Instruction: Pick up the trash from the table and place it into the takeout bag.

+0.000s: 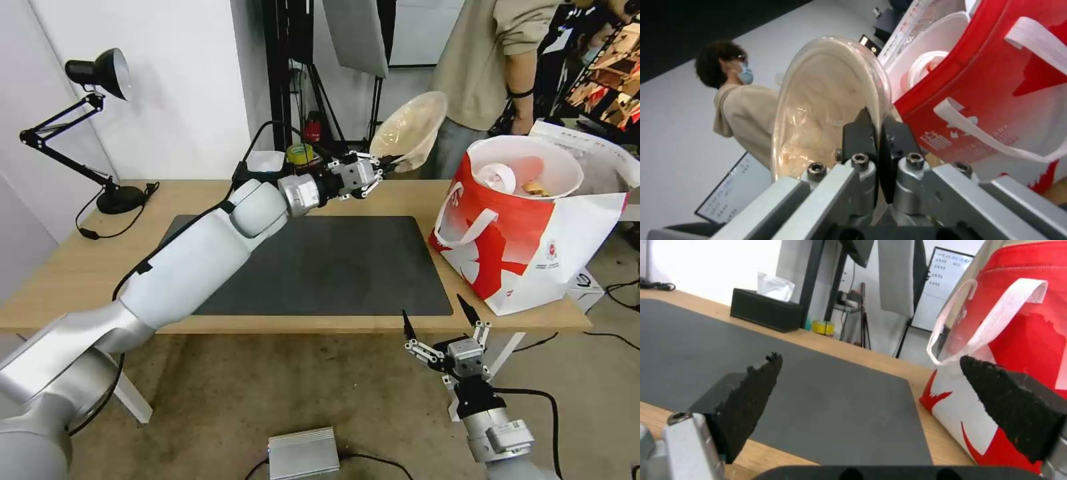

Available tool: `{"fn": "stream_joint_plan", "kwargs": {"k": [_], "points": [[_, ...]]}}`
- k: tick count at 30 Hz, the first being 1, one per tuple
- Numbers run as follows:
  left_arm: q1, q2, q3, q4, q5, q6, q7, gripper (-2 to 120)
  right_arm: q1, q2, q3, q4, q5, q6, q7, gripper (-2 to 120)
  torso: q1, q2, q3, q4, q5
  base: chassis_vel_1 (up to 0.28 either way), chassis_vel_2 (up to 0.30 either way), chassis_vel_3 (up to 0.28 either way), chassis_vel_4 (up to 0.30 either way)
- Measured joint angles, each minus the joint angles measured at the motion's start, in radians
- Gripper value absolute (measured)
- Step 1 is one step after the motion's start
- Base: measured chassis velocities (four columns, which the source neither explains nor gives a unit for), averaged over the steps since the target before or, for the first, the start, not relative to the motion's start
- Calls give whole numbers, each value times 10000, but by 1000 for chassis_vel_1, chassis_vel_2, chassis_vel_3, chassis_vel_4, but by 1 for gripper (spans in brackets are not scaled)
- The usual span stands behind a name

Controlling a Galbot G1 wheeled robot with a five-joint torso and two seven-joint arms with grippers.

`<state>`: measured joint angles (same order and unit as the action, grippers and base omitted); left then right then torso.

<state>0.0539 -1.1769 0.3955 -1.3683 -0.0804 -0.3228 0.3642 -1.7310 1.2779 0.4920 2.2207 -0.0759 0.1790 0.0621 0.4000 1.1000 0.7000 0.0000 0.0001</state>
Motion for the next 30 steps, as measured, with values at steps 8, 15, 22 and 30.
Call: {"fn": "stream_joint_plan", "kwargs": {"k": [8,15,22,30], "points": [[-366,-630,-85,832,993,-611,235,0,0,0,0,0,0,0,0,100,0,-1,0,0,0,0,0,0,0],[-593,-1068,-163,1227,1652,-811,259,0,-1,0,0,0,0,0,0,100,0,0,0,1,-1,0,0,0,0],[-853,-1891,-449,1911,2883,-1246,474,0,0,0,0,0,0,0,0,100,0,-1,-1,1,0,0,0,0,0],[-1058,-2627,-506,2396,3829,-1554,571,0,0,0,0,0,0,0,0,100,0,-1,-1,-1,1,0,0,0,0]]}}
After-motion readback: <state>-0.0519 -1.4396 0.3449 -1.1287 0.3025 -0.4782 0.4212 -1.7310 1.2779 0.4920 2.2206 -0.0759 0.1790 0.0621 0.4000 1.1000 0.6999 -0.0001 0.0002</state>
